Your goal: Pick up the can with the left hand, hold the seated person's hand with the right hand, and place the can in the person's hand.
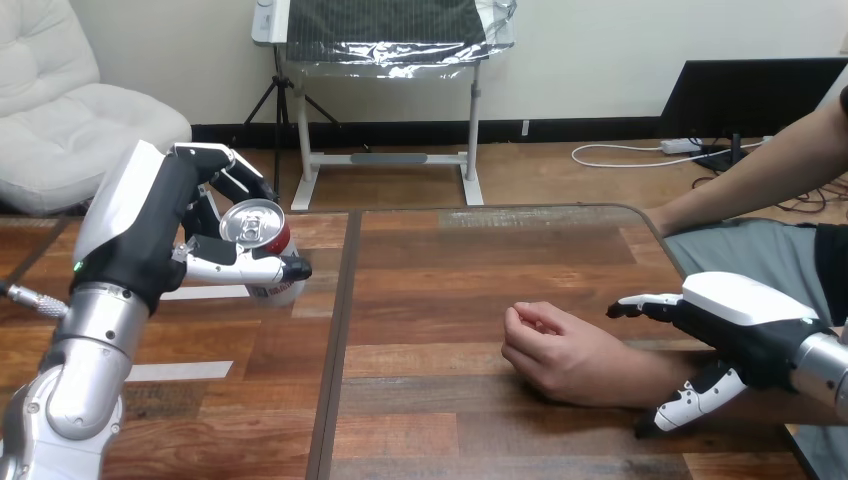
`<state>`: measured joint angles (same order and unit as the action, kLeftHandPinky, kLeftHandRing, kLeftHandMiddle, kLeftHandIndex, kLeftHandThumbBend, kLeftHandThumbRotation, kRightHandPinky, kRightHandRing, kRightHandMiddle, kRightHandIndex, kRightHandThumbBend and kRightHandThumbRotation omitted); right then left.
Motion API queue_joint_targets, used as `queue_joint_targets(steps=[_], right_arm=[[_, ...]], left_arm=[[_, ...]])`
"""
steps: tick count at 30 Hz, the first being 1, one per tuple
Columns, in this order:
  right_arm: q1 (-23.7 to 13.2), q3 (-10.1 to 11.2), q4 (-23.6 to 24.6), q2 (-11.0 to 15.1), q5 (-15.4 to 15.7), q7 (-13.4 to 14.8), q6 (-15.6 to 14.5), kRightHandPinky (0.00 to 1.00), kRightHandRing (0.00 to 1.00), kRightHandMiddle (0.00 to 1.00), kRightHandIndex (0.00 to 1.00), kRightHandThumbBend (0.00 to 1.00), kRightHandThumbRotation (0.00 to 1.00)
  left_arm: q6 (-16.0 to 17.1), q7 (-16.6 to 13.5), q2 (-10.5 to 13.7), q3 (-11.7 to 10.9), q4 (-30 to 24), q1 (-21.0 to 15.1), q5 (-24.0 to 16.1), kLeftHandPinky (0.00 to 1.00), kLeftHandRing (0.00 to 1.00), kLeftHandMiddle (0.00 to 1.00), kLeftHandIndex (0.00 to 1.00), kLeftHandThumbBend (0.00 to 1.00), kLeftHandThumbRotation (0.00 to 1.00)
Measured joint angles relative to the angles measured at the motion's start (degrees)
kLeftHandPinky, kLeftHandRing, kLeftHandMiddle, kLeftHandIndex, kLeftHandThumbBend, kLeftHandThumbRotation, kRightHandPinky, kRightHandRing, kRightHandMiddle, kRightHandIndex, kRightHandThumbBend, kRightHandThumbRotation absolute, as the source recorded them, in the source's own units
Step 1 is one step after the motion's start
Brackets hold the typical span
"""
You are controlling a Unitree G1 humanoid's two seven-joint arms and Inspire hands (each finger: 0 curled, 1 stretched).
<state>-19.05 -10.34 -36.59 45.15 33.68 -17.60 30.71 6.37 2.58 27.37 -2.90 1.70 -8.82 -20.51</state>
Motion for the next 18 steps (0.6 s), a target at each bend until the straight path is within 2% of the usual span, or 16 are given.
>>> queue_joint_targets(steps=[18], right_arm=[[-2.0,-1.2,-1.5,0.0,0.6,0.0,-2.5,0.87,0.88,0.90,0.90,1.00,0.37]], left_arm=[[1.4,0.0,0.0,-0.6,0.0,0.0,0.6,0.14,0.18,0.34,0.39,0.85,0.00]])
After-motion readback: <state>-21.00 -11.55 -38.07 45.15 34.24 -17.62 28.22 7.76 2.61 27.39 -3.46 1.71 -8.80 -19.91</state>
